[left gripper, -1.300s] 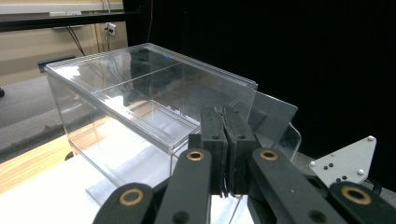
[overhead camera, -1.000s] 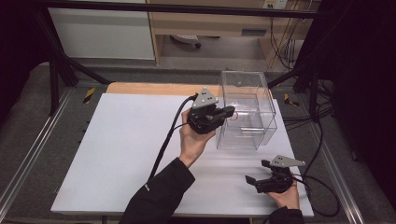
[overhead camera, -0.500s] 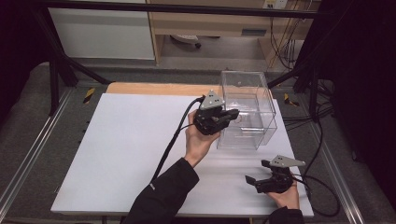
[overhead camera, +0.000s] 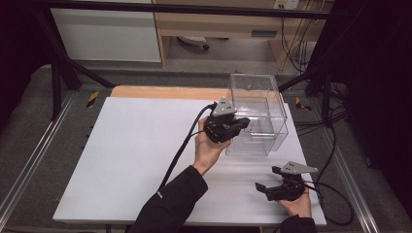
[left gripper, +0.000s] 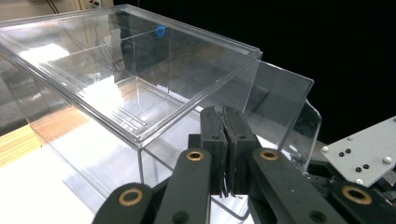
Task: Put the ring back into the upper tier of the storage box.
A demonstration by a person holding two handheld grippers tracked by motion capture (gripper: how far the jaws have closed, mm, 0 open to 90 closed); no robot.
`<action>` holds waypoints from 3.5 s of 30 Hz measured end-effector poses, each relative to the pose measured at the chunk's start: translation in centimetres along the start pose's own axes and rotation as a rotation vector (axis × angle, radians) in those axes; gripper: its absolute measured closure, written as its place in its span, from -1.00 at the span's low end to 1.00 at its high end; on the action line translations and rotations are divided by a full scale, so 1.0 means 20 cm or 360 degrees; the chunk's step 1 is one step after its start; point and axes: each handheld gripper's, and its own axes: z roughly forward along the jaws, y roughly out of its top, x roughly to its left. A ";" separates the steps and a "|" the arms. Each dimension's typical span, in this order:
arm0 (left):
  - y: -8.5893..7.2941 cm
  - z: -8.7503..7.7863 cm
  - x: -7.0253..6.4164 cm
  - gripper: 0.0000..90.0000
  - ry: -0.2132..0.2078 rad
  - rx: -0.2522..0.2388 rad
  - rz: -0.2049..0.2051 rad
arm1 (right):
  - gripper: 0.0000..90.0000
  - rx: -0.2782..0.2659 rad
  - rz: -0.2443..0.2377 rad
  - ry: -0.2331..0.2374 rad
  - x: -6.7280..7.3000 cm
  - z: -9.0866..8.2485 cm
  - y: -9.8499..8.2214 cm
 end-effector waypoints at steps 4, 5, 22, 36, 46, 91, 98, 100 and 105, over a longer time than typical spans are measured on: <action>0.00 0.01 0.00 0.94 -0.0007 0.0018 -0.0003 | -0.99 0.0000 0.0000 0.0000 0.00 0.00 0.00; 0.00 0.01 0.00 0.94 -0.0008 0.0021 -0.0005 | -0.99 0.0000 0.0000 0.0000 0.00 0.00 0.00; 0.02 -0.10 0.01 0.61 -0.0011 0.0005 0.0050 | -0.99 0.0001 -0.0001 -0.0003 0.00 0.00 0.00; -0.04 -0.32 0.09 -0.02 0.0074 0.0039 0.0065 | -0.99 0.0004 0.0004 -0.0006 0.00 0.00 0.00; -0.18 -0.43 0.18 -0.29 0.0104 0.0085 0.0017 | -0.99 0.0005 0.0003 -0.0007 0.00 0.00 0.00; -0.96 -0.85 0.39 -0.89 0.0342 0.0352 -0.0108 | -0.99 0.0014 0.0004 -0.0010 0.00 0.01 0.00; -1.04 -0.93 0.41 -0.89 0.0373 0.0376 -0.0116 | -0.99 0.0018 0.0006 -0.0011 0.00 0.01 0.00; -1.06 -0.95 0.42 -0.89 0.0382 0.0389 -0.0116 | -0.99 0.0015 0.0002 -0.0014 0.00 0.01 0.00; -1.12 -1.02 0.45 -0.89 0.0419 0.0404 -0.0144 | -0.99 0.0015 0.0005 -0.0012 0.00 0.01 0.00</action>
